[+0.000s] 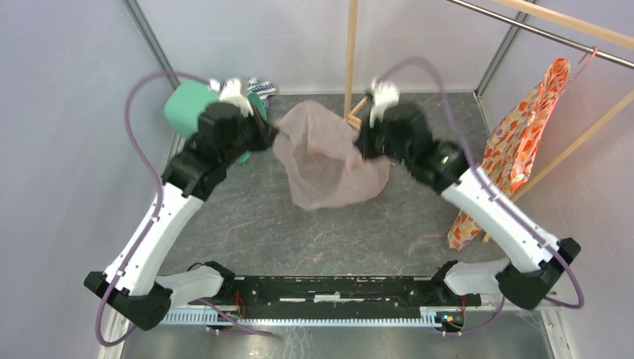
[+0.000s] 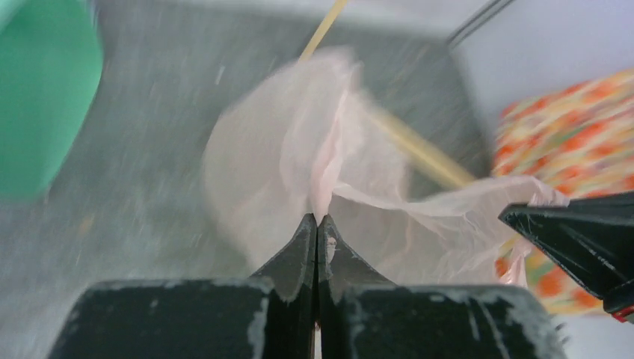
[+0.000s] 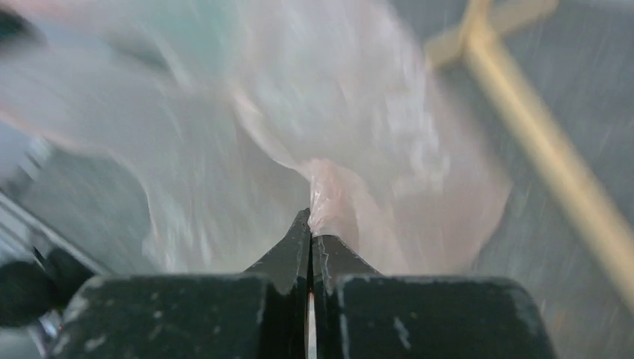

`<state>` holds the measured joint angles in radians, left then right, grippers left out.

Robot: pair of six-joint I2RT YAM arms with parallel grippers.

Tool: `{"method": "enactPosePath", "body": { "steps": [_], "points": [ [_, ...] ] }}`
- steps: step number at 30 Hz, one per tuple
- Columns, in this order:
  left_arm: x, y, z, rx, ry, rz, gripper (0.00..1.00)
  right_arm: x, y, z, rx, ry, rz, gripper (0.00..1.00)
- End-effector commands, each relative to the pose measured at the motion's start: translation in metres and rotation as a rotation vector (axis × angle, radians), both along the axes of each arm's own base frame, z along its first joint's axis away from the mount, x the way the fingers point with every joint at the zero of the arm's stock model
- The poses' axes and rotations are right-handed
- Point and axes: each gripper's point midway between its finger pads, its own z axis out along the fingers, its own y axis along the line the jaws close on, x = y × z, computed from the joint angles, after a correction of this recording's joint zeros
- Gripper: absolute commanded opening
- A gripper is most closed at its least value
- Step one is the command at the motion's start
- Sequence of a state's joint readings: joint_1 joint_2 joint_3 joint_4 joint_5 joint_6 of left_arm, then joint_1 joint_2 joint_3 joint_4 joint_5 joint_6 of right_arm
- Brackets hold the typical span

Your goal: Put the trash bags into the trash bin

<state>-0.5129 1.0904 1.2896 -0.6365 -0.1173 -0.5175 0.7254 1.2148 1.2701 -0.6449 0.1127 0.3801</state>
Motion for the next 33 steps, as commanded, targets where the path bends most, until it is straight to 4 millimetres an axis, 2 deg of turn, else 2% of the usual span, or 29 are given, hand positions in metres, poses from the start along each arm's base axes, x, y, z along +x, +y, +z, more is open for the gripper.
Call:
{"method": "enactPosePath", "body": {
  "steps": [1, 2, 3, 4, 5, 6, 7, 8, 10, 11, 12, 14, 15, 16, 17, 18, 19, 20, 22, 23, 25, 28, 33],
  "points": [
    [-0.015, -0.005, 0.212, -0.216, -0.513, -0.094, 0.02, 0.012, -0.012, 0.276, 0.241, -0.620, 0.011, 0.00],
    [-0.030, -0.002, 0.247, -0.270, -0.596, -0.115, 0.02, -0.002, -0.017, 0.311, 0.302, -0.719, 0.038, 0.00],
    [-0.046, 0.000, 0.273, -0.313, -0.668, -0.147, 0.02, -0.012, -0.017, 0.327, 0.354, -0.789, 0.073, 0.00],
    [-0.059, 0.005, 0.290, -0.341, -0.724, -0.162, 0.02, -0.026, -0.021, 0.337, 0.404, -0.853, 0.096, 0.00],
    [-0.066, 0.007, 0.294, -0.350, -0.749, -0.166, 0.02, -0.034, -0.020, 0.331, 0.436, -0.882, 0.127, 0.00],
    [-0.068, 0.010, 0.290, -0.341, -0.754, -0.163, 0.02, -0.035, -0.017, 0.312, 0.447, -0.880, 0.139, 0.00],
    [-0.062, 0.010, 0.274, -0.314, -0.728, -0.146, 0.02, -0.030, -0.013, 0.281, 0.428, -0.838, 0.137, 0.00],
    [-0.052, 0.008, 0.249, -0.280, -0.671, -0.133, 0.02, -0.022, -0.007, 0.250, 0.392, -0.787, 0.134, 0.00],
    [-0.026, 0.006, 0.175, -0.192, -0.511, -0.079, 0.02, -0.001, 0.004, 0.159, 0.252, -0.615, 0.099, 0.00],
    [-0.016, 0.006, 0.133, -0.150, -0.418, -0.047, 0.02, 0.008, 0.004, 0.103, 0.161, -0.517, 0.072, 0.00],
    [-0.009, 0.007, 0.084, -0.103, -0.313, -0.024, 0.02, 0.012, 0.001, 0.056, 0.080, -0.429, 0.048, 0.00],
    [-0.009, 0.007, -0.015, -0.032, -0.096, 0.003, 0.02, 0.007, -0.014, -0.046, -0.095, -0.220, 0.001, 0.00],
    [-0.014, 0.007, -0.049, -0.019, -0.017, 0.001, 0.02, 0.002, -0.019, -0.068, -0.131, -0.167, 0.002, 0.00],
    [-0.022, 0.006, -0.074, -0.015, 0.042, -0.011, 0.02, -0.006, -0.023, -0.089, -0.161, -0.122, 0.008, 0.00],
    [-0.029, 0.004, -0.088, -0.020, 0.079, -0.024, 0.02, -0.012, -0.026, -0.098, -0.175, -0.105, 0.011, 0.00],
    [-0.036, 0.004, -0.097, -0.020, 0.101, -0.031, 0.02, -0.015, -0.030, -0.095, -0.174, -0.110, 0.006, 0.00],
    [-0.041, 0.005, -0.097, -0.023, 0.101, -0.035, 0.02, -0.015, -0.033, -0.086, -0.174, -0.121, -0.006, 0.00],
    [-0.044, 0.007, -0.092, -0.025, 0.093, -0.034, 0.02, -0.014, -0.036, -0.069, -0.158, -0.151, -0.019, 0.00],
    [-0.049, 0.011, -0.075, -0.026, 0.069, -0.038, 0.02, -0.011, -0.038, -0.030, -0.123, -0.213, -0.034, 0.00],
    [-0.049, 0.010, -0.059, -0.035, 0.041, -0.045, 0.02, -0.010, -0.038, -0.009, -0.102, -0.243, -0.038, 0.00],
    [-0.049, 0.009, -0.036, -0.051, 0.002, -0.058, 0.02, -0.009, -0.040, 0.020, -0.083, -0.283, -0.049, 0.00],
    [-0.049, 0.006, -0.007, -0.081, -0.051, -0.075, 0.02, -0.006, -0.051, 0.048, -0.091, -0.323, -0.097, 0.00],
    [-0.042, 0.001, 0.022, -0.108, -0.112, -0.088, 0.02, -0.003, -0.070, 0.078, -0.125, -0.370, -0.169, 0.00]
  ]
}}
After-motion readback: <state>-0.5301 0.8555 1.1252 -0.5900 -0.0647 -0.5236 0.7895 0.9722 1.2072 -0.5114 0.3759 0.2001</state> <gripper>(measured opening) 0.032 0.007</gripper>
